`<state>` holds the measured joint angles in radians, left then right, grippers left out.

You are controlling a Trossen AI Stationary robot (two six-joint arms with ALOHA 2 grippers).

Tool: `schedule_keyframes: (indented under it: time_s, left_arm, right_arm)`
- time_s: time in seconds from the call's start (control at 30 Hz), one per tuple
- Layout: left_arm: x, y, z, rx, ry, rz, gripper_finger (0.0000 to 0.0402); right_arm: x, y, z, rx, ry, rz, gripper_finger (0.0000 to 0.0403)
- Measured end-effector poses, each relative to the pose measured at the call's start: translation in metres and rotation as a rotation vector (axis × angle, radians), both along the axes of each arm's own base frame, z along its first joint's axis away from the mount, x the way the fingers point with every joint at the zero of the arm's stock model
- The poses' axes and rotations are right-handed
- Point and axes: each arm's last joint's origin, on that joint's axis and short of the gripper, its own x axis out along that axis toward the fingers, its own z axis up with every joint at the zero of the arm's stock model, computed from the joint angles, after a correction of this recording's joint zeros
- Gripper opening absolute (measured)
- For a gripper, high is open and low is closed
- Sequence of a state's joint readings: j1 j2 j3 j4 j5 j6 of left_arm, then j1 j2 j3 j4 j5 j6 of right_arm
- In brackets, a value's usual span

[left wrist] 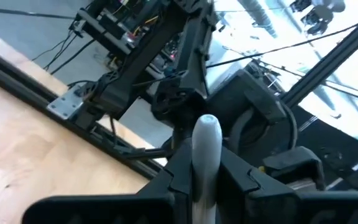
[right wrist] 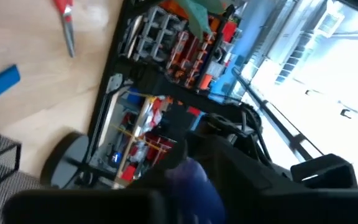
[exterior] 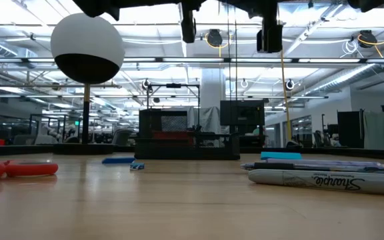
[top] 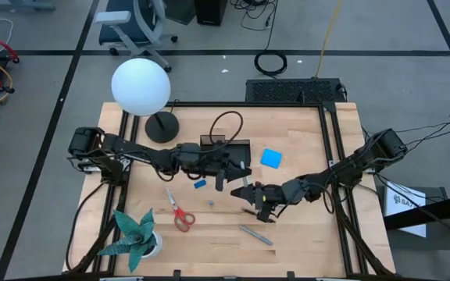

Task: Pick and place office supplies into organizer
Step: Put the purple highlighter into the black desk organizer

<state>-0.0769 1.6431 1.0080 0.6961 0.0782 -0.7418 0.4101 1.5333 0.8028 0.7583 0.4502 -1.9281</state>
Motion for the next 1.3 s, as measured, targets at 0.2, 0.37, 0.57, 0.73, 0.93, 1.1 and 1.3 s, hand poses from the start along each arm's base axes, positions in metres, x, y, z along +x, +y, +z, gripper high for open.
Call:
schedule_keyframes:
  time_s: [0.2, 0.37, 0.57, 0.73, 0.93, 1.1, 1.3]
  left_arm:
    - [0.0, -0.001, -0.003, -0.01, 0.037, 0.003, 0.0041]
    - [0.0, -0.001, -0.004, -0.006, 0.04, 0.002, 0.0041]
    - [0.0, 0.002, -0.006, 0.044, 0.056, -0.002, 0.0105]
    - [0.0, 0.004, -0.009, 0.077, 0.082, 0.004, 0.0202]
    - [0.0, 0.01, -0.008, 0.1, 0.078, 0.02, 0.0277]
    - [-0.006, 0.014, 0.001, 0.114, 0.065, 0.016, 0.0307]
    - [-0.031, 0.018, 0.024, 0.257, 0.135, 0.096, 0.031]
  right_arm:
    - [0.0, 0.0, 0.0, -0.031, 0.004, -0.019, 0.0014]
    - [0.0, 0.0, 0.0, -0.012, 0.003, -0.019, 0.0014]
    - [-0.001, 0.002, 0.002, 0.078, -0.016, -0.014, 0.001]
    - [-0.001, 0.002, 0.001, 0.129, -0.014, -0.025, 0.0009]
    - [-0.001, 0.001, 0.003, 0.133, -0.032, -0.052, 0.0009]
    - [-0.002, 0.001, 0.005, 0.157, -0.05, -0.067, 0.0009]
    - [-0.003, 0.0, 0.011, 0.255, -0.12, -0.13, 0.0008]
